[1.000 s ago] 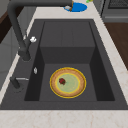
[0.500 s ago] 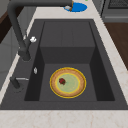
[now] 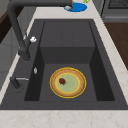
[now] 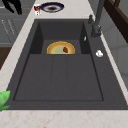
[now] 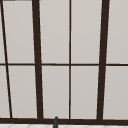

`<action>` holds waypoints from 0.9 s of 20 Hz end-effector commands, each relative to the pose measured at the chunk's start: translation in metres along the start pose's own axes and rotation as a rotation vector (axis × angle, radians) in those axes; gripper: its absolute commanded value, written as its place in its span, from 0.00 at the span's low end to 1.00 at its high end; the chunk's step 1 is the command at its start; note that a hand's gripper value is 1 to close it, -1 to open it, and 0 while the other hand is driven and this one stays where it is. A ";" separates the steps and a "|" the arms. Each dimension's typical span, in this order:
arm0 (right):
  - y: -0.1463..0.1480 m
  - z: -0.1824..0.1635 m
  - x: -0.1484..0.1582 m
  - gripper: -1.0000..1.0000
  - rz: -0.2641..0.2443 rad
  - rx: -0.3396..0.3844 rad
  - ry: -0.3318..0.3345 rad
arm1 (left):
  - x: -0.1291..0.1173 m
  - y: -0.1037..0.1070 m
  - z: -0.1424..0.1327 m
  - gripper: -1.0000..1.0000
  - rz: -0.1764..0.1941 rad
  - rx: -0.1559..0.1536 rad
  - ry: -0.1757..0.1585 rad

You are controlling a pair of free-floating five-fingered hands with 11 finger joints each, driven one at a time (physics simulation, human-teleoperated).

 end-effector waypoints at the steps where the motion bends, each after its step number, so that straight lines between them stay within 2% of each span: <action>1: 0.011 -0.006 -0.034 1.00 0.000 0.000 0.000 | 0.000 0.000 0.000 0.50 0.000 0.000 0.000; 12: 0.028 -0.056 -0.130 1.00 0.006 0.018 0.001 | 0.000 0.000 0.000 0.50 0.000 0.000 0.000; 14: 0.039 -0.064 -0.147 1.00 0.011 0.002 -0.009 | 0.000 0.000 0.000 0.50 0.000 0.000 0.000; 18: 0.063 -0.086 -0.167 1.00 0.015 -0.070 0.018 | 0.000 0.000 0.000 0.50 0.000 0.000 0.000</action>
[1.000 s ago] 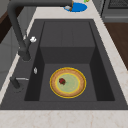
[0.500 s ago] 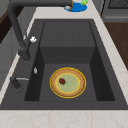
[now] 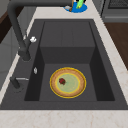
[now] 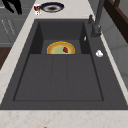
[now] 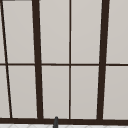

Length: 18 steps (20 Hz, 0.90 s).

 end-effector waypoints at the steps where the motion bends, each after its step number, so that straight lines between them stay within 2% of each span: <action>1: 0.021 -0.021 -0.017 1.00 -0.008 -0.063 0.024 | 0.000 0.000 0.000 0.50 0.000 0.000 0.000; 3: 0.018 -0.033 -0.026 1.00 -0.077 -0.023 -0.001 | 0.000 0.000 0.000 0.50 0.000 0.000 0.000; 6: 0.007 -0.052 -0.037 1.00 -0.145 0.068 -0.042 | 0.000 0.000 0.000 0.50 0.000 0.000 0.000; 8: -0.005 -0.038 -0.038 1.00 -0.150 0.125 -0.075 | 0.000 0.000 0.000 0.50 0.000 0.000 0.000; 9: -0.012 -0.034 -0.039 1.00 -0.181 0.160 -0.090 | 0.000 0.000 0.000 0.50 0.000 0.000 0.000; 10: -0.016 -0.032 -0.039 1.00 -0.175 0.134 -0.098 | 0.000 0.000 0.000 0.50 0.000 0.000 0.000; 11: -0.024 -0.028 -0.039 0.00 -0.189 0.138 -0.094 | 0.000 0.000 0.000 0.50 0.000 0.000 0.000; 12: -0.029 -0.025 -0.037 0.00 -0.197 0.160 -0.078 | 0.000 0.000 0.000 0.50 0.000 0.000 0.000; 14: -0.040 -0.022 -0.032 0.00 -0.181 0.191 -0.078 | 0.000 0.000 0.000 0.50 0.000 0.000 0.000; 16: -0.047 -0.023 -0.020 0.00 -0.167 0.200 -0.075 | 0.000 0.000 0.000 0.50 0.000 0.000 0.000; 18: -0.049 -0.021 -0.008 0.00 -0.143 0.177 -0.036 | 0.000 0.000 0.000 0.50 0.000 0.000 0.000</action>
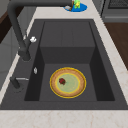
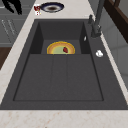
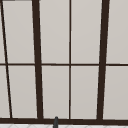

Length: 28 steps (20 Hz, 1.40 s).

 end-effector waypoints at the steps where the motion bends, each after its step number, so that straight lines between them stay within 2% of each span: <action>1: -0.007 0.001 0.026 0.00 0.013 -0.042 0.030 | 0.000 0.000 0.000 0.50 0.000 0.000 0.000; 13: 0.009 -0.018 0.109 0.00 0.061 -0.063 0.064 | 0.000 0.000 0.000 0.50 0.000 0.000 0.000; 14: 0.012 -0.015 0.105 0.00 0.076 -0.063 0.050 | 0.000 0.000 0.000 0.50 0.000 0.000 0.000; 16: 0.008 -0.017 0.101 0.00 0.036 -0.056 0.036 | 0.000 0.000 0.000 0.50 0.000 0.000 0.000; 17: 0.009 -0.016 0.107 0.00 0.035 -0.054 0.021 | 0.000 0.000 0.000 0.50 0.000 0.000 0.000; 19: 0.016 -0.019 0.127 0.00 0.089 -0.040 0.005 | 0.000 0.000 0.000 0.50 0.000 0.000 0.000; 20: 0.019 -0.021 0.132 0.00 0.099 -0.044 0.018 | 0.000 0.000 0.000 0.50 0.000 0.000 0.000; 28: 0.049 -0.039 0.174 0.00 0.133 -0.074 0.066 | 0.000 0.000 0.000 0.50 0.000 0.000 0.000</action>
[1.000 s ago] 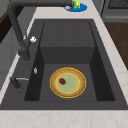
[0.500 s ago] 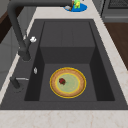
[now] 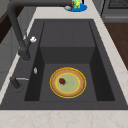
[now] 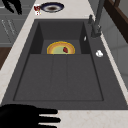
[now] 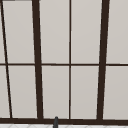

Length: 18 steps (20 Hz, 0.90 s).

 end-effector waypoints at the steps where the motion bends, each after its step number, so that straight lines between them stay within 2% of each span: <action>1: 0.015 -0.008 0.023 0.00 0.070 -0.011 0.035 | 0.000 0.000 0.000 0.50 0.000 0.000 0.000; 11: 0.055 -0.029 0.086 0.00 0.138 -0.011 0.087 | 0.000 0.000 0.000 0.50 0.000 0.000 0.000; 13: 0.065 -0.034 0.101 0.00 0.135 -0.006 0.087 | 0.000 0.000 0.000 0.50 0.000 0.000 0.000; 18: 0.094 -0.051 0.129 0.00 0.179 -0.016 0.115 | 0.000 0.000 0.000 0.50 0.000 0.000 0.000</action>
